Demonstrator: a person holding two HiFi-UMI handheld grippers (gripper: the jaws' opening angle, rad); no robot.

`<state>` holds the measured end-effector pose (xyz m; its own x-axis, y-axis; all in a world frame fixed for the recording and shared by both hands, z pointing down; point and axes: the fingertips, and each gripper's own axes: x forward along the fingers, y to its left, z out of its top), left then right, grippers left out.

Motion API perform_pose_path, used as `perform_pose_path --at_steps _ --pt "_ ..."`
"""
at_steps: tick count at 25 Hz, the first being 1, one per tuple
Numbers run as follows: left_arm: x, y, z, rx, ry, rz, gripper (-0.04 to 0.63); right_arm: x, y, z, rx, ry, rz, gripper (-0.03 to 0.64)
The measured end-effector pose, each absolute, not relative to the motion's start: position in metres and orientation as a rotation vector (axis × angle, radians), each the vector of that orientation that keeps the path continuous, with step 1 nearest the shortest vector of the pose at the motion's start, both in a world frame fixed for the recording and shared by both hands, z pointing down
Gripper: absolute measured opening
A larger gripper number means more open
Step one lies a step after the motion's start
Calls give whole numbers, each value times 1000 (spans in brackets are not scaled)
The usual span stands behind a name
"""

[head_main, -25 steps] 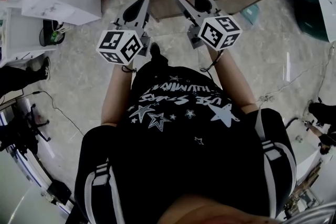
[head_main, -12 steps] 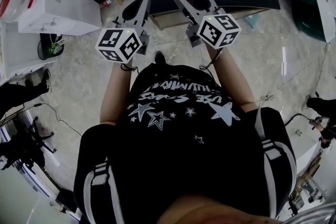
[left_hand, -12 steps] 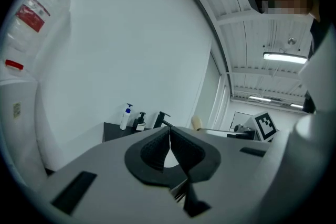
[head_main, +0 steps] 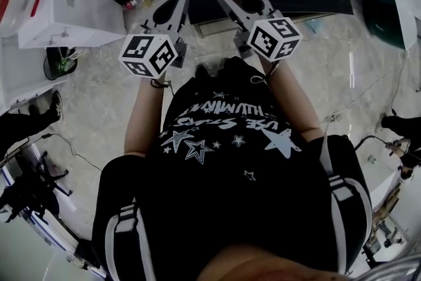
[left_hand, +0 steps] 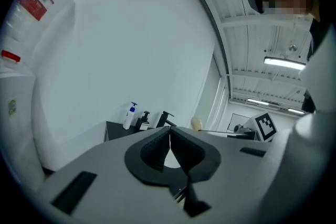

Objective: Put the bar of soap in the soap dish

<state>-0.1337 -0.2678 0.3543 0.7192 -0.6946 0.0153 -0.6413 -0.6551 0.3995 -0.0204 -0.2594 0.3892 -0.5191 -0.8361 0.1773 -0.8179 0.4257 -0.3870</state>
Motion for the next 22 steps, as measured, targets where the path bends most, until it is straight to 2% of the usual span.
perform_pose_path --at_steps 22 --pt "-119 -341 373 2440 -1244 -138 12 -20 -364 418 -1277 2860 -685 255"
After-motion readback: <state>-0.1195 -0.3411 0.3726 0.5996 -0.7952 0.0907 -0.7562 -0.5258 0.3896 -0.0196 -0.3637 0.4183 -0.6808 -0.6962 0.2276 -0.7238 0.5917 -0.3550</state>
